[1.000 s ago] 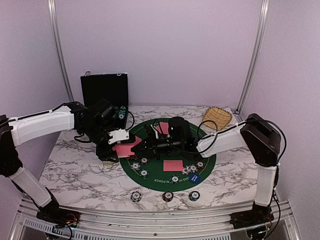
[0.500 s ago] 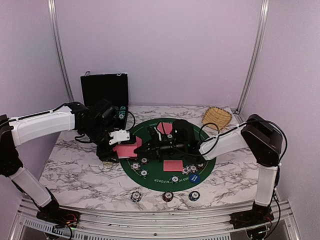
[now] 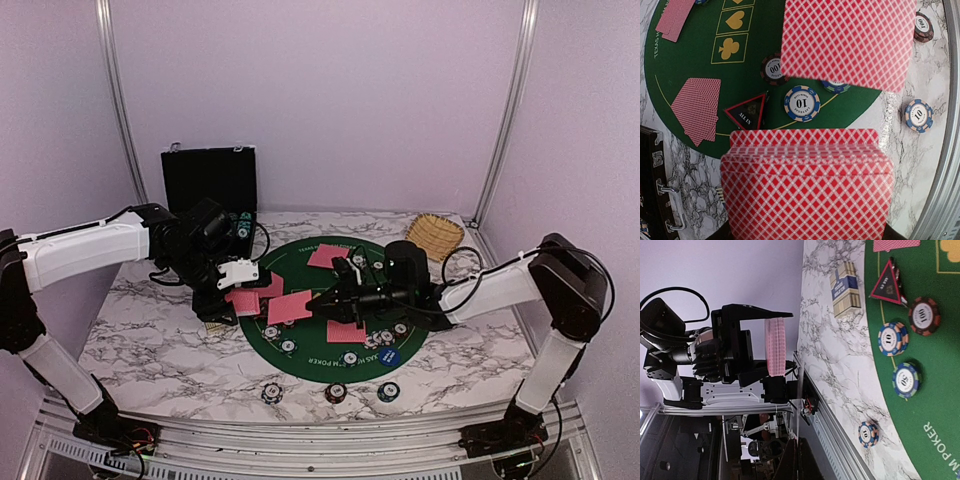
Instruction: Distribute texas hold em gaming equipment
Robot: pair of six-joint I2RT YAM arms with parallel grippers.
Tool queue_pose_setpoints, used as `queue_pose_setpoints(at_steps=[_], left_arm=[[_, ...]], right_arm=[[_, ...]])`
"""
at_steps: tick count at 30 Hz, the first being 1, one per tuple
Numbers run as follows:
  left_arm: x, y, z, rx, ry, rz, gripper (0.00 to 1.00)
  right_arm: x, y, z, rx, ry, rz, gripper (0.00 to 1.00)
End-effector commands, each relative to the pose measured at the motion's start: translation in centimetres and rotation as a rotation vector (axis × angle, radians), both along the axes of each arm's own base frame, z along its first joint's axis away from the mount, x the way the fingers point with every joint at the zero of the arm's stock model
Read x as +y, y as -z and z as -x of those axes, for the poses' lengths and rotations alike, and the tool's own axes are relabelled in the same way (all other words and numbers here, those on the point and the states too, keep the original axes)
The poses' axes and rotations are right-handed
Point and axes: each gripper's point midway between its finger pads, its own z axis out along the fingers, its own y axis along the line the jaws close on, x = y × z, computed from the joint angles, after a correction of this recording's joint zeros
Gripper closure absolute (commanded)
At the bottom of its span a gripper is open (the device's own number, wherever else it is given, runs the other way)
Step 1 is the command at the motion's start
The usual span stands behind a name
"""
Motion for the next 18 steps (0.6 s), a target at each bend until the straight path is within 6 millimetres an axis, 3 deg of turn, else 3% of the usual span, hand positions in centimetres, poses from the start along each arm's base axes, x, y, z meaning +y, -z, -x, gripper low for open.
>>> queue_pose_setpoints(at_steps=[1,10,18], left_arm=[[-0.1,-0.4,-0.1,-0.011,0.008,0.010,0.90],[0.0,-0.3,0.0,-0.004,0.006,0.009,0.90],[0.0,-0.3,0.1,0.001,0.005,0.010,0.90]], right_arm=[[-3.3,0.8,-0.4,-0.009,0.034,0.065,1.00],[-8.5,4.6,-1.2,0.014,0.093,0.207,1.00],[-9.4,9.0,-1.8,0.031,0.081,0.338,1.00]])
